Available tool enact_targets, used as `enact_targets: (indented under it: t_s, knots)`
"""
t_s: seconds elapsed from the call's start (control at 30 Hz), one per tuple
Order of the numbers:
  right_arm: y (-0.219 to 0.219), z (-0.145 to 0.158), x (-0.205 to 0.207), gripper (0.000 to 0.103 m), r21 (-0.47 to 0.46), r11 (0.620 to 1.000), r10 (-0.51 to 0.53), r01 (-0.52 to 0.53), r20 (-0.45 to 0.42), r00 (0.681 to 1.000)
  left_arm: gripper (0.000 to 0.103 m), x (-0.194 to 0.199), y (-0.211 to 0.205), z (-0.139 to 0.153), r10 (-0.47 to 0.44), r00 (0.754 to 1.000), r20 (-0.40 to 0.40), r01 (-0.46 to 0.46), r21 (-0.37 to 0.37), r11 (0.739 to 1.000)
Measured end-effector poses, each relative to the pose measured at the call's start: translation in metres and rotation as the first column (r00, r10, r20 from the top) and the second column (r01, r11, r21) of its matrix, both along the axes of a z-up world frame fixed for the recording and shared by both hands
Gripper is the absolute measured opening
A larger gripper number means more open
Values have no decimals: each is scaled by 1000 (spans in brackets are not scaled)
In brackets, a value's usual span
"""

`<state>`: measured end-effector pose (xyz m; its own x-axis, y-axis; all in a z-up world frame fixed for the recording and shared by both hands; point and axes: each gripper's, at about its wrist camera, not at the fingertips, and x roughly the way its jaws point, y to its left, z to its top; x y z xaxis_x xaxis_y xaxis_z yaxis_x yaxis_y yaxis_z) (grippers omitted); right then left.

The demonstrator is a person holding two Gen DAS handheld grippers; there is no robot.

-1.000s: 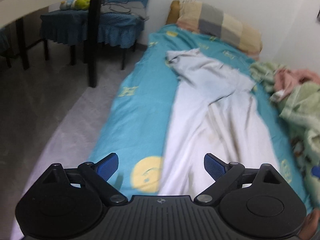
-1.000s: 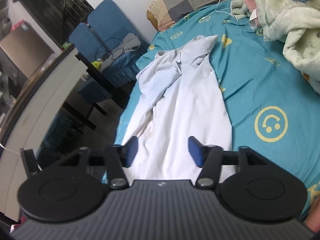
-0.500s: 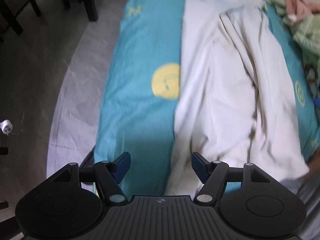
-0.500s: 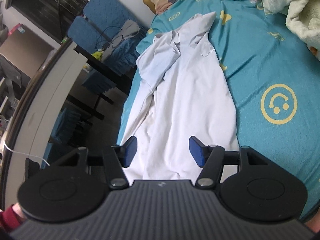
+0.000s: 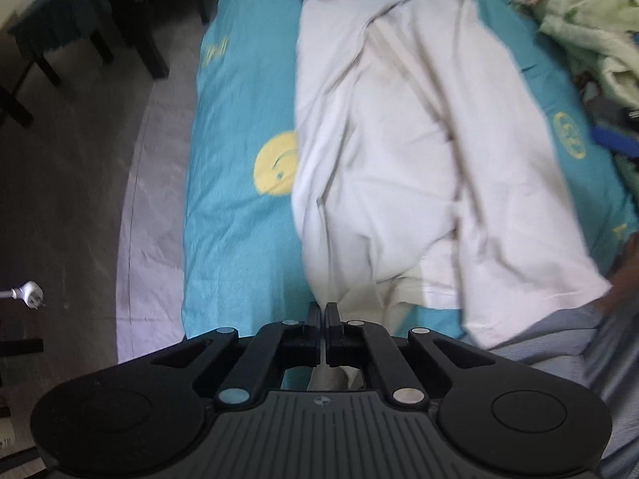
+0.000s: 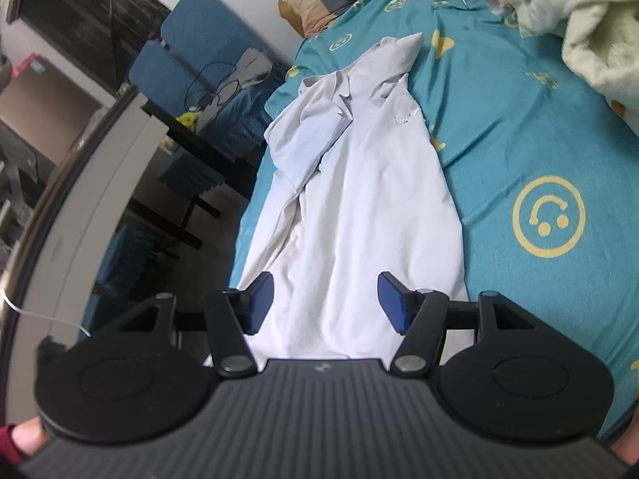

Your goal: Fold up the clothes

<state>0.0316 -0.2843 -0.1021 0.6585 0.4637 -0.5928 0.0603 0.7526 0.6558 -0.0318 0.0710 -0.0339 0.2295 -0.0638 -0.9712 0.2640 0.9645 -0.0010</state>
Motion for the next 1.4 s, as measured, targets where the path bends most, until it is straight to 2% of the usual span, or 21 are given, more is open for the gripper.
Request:
enact_targets:
  t_s: [0.1,0.2,0.37,0.57,0.63,0.83,0.93,0.97,1.03,1.07,1.1,1.23,1.3,1.4]
  knots:
    - [-4,-5,1,61,30,1000,-6,6,-20,1000,2,-6,-32,37,-36,997,64,35,18,999]
    - [-4,-7,2,61,40,999,-3,4,-28,1000,2,-17,-67,53,-97,988,121,94,29,995]
    - [-5,-8,8,61,120,993,16,-15,-8,1000,2,-33,-101,36,-159,977,146,163,-17,987]
    - [23,-12,70,59,315,945,100,-86,-28,995,2,-42,-97,14,-159,969,190,175,-75,982]
    - [42,-21,97,59,345,933,125,-102,-45,991,2,-44,-90,8,-151,966,208,174,-94,980]
    - [106,-61,167,56,188,968,186,-167,-88,979,1,-55,-73,10,-112,961,251,152,-144,978]
    - [119,-86,189,54,197,966,193,-168,-114,975,1,-58,-69,13,-114,956,270,160,-156,975]
    - [122,-90,192,50,184,967,196,-174,-109,975,1,-59,-70,14,-116,956,271,163,-158,974]
    - [126,-97,197,35,151,971,202,-186,-96,975,1,-58,-70,14,-120,956,268,168,-165,972]
    - [127,-98,198,16,134,972,207,-194,-84,975,0,-57,-70,13,-122,956,266,171,-171,970]
    - [124,-95,196,8,125,974,198,-189,-64,978,0,-56,-71,12,-125,957,262,176,-182,967]
    - [109,-70,185,6,71,988,136,-137,21,990,0,-55,-80,7,-157,953,260,220,-232,948]
    - [103,-54,180,5,-8,994,113,-112,48,992,0,-52,-86,-4,-171,955,244,232,-248,941]
    - [100,-52,177,6,-98,990,106,-100,55,993,1,-44,-93,-28,-174,965,194,223,-273,936]
